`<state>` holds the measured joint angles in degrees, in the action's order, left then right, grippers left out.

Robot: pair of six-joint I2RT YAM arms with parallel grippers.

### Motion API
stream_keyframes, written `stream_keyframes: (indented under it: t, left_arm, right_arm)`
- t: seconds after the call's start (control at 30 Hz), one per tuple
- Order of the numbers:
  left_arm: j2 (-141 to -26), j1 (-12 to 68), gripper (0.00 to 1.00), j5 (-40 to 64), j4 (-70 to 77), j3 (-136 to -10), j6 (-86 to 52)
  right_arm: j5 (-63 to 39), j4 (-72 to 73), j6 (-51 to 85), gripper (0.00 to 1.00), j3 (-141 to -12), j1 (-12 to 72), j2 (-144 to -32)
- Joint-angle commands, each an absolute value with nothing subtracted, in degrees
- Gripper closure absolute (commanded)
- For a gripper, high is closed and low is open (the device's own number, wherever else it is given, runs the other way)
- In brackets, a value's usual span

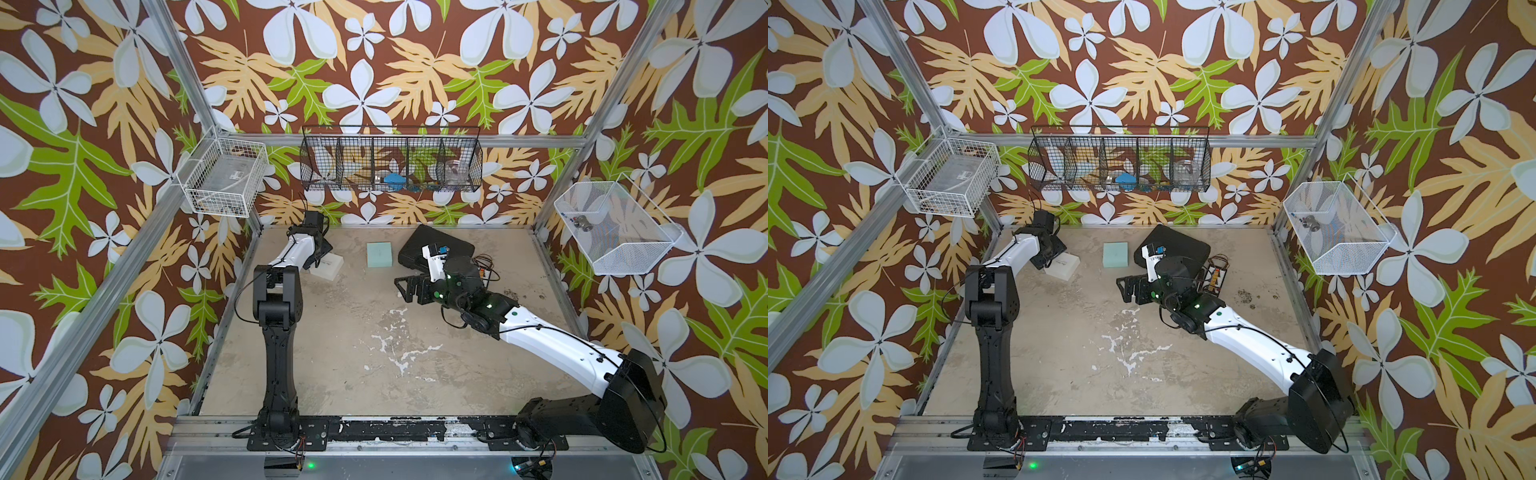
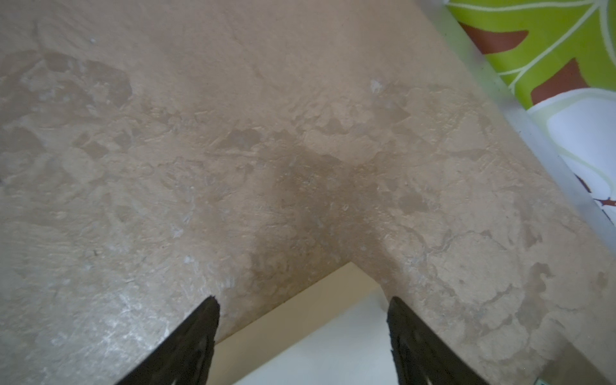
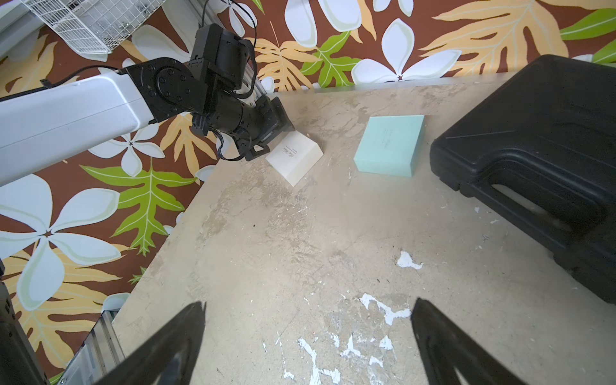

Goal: Take out the earrings from the drawer-style jewelry box
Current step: Move the jewelry box to the center of the board.

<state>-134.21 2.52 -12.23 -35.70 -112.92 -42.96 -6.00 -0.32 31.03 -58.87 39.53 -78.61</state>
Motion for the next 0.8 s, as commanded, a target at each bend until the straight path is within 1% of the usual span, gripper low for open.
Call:
stream_keyframes:
  t: [0.0,0.17,0.33,0.43,0.77]
  left_arm:
    - [-135.0,2.5,0.21,-12.6,-35.9,-113.6,-41.8]
    - [-135.0,2.5,0.22,-12.6,-35.4,-113.6,-41.1]
    - [-134.8,2.5,0.18,-11.5,-34.6,-114.3,-41.9]
    - [-135.1,2.5,0.18,-11.5,-34.6,-114.3,-41.8]
    - [-135.1,2.5,0.22,-10.6,-34.5,-111.8,-40.5]
  right_arm:
    - [-6.6,-1.5,30.5,0.00,-58.6,39.5,-77.9]
    - [-7.1,-1.9,30.4,0.00,-57.3,39.5,-77.0]
    - [-7.7,-2.1,30.5,0.00,-56.3,39.6,-76.4]
    - [-7.8,-2.5,30.5,0.00,-55.9,39.5,-76.0]
    - [-7.0,-3.4,30.9,0.00,-54.7,39.5,-74.5]
